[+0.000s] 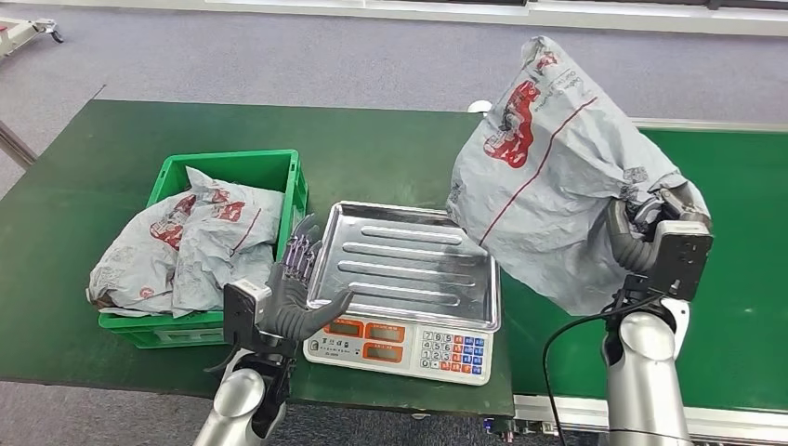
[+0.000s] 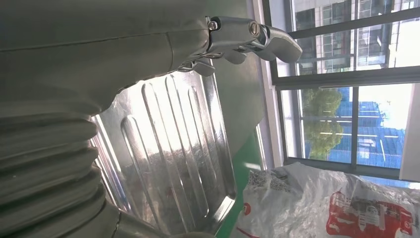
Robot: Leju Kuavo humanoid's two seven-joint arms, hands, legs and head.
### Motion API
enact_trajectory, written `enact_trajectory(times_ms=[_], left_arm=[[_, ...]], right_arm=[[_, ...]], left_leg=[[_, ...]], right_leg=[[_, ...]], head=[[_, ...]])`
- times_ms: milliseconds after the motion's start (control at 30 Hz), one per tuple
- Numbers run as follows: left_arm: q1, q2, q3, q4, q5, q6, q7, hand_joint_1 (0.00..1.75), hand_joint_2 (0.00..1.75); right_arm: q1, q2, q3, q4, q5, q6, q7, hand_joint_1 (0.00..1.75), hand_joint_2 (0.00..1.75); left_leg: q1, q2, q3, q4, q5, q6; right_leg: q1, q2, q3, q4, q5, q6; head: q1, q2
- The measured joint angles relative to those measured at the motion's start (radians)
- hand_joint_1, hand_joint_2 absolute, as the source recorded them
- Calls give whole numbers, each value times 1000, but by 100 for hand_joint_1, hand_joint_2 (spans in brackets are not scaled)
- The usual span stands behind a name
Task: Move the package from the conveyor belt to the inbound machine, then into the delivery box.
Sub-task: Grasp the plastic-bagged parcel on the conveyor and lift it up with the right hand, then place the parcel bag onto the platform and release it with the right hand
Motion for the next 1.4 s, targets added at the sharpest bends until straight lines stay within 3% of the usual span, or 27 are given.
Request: enact_trajectory(times_ms=[133,233,367,533,667,800,1033,1267,1400], left_arm=[[0,0,4,-2,0,3,0,0,175],[-3,0,5,-3,-3,4,-1,0,175],[-9,0,6,-4,-14,8,0,0,175],[-15,-6,6,-2,-23,8,4,0,175],[-20,-13,6,10,-26,8,5,0,175],[-21,-16,6,18,-26,7,4,0,175],[-23,-15,6,22,-71,22,6,0,175],[-103,20,6,88,-313,78,57,0,175],[-144,33,6,132,-347,79,63,0,175]], right_arm=[[-17,-2,7,1,-38,18,14,175,175],[-33,-2,36,16,-51,83,54,175,175],[-55,24,158,108,-22,147,52,175,175],[-83,89,335,212,14,125,67,175,175],[-116,114,415,276,-1,121,99,173,175],[-150,125,452,347,-27,131,93,0,175],[-158,128,472,395,-90,148,87,0,175],[-67,92,418,329,-403,457,70,0,175],[-36,77,387,305,-440,497,66,0,175]], left_leg=[[0,0,0,0,0,0],[0,0,0,0,0,0],[0,1,0,0,1,-1],[1,0,0,-1,2,-3],[2,0,0,-1,2,-3],[2,0,0,-1,2,-3],[2,-1,0,-1,2,-3],[2,-2,0,-1,2,-3],[2,-1,0,-1,2,-3]], right_leg=[[0,0,0,0,0,0],[0,0,0,0,0,0],[1,1,0,1,0,0],[2,0,-1,1,0,-1],[2,0,-2,1,0,-2],[1,0,-1,1,0,-2],[1,0,-2,1,0,-2],[1,-1,-2,1,0,-2],[1,0,-3,1,0,-2]], head=[[0,0],[0,0],[0,0],[0,0],[0,0],[0,0],[0,0],[0,0],[0,0]])
